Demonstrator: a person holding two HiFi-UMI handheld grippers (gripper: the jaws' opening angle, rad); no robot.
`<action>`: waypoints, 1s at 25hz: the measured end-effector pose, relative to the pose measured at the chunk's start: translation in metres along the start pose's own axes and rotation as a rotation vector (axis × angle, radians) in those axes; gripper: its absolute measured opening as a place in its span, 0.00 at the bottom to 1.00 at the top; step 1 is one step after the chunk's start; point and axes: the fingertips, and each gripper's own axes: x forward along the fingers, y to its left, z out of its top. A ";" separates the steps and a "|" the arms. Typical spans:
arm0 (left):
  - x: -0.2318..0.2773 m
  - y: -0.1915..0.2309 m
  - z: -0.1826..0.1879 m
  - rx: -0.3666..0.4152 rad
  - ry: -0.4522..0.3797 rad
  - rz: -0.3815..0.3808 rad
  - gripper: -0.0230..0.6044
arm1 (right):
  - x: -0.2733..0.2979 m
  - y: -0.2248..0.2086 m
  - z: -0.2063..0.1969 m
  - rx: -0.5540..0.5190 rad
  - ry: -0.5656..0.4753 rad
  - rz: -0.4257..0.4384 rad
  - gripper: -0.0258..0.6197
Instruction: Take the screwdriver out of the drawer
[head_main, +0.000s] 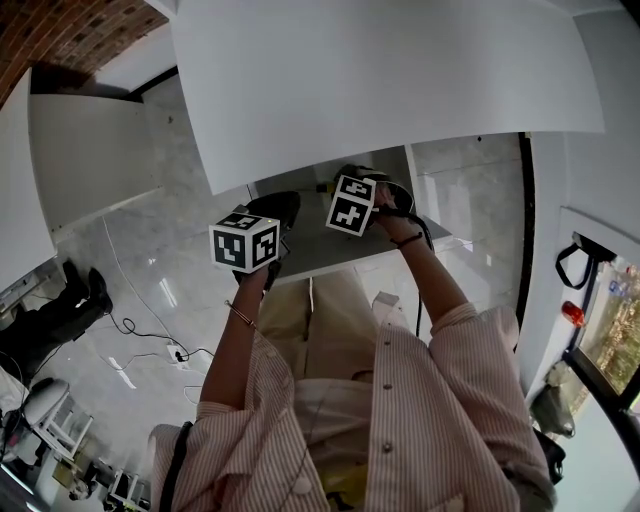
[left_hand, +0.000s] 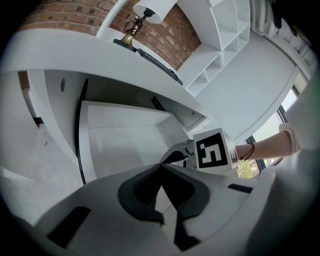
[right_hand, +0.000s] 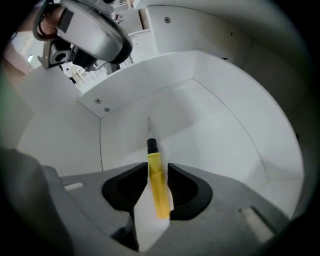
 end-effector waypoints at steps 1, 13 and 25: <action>0.000 0.001 0.000 -0.003 0.001 0.001 0.04 | 0.000 -0.001 0.000 -0.012 0.006 -0.011 0.23; -0.002 0.001 -0.001 0.007 -0.002 0.005 0.04 | 0.000 0.001 -0.004 -0.100 0.044 -0.064 0.17; -0.034 -0.022 0.011 0.076 -0.075 -0.034 0.04 | -0.051 -0.002 0.013 -0.096 0.001 -0.137 0.17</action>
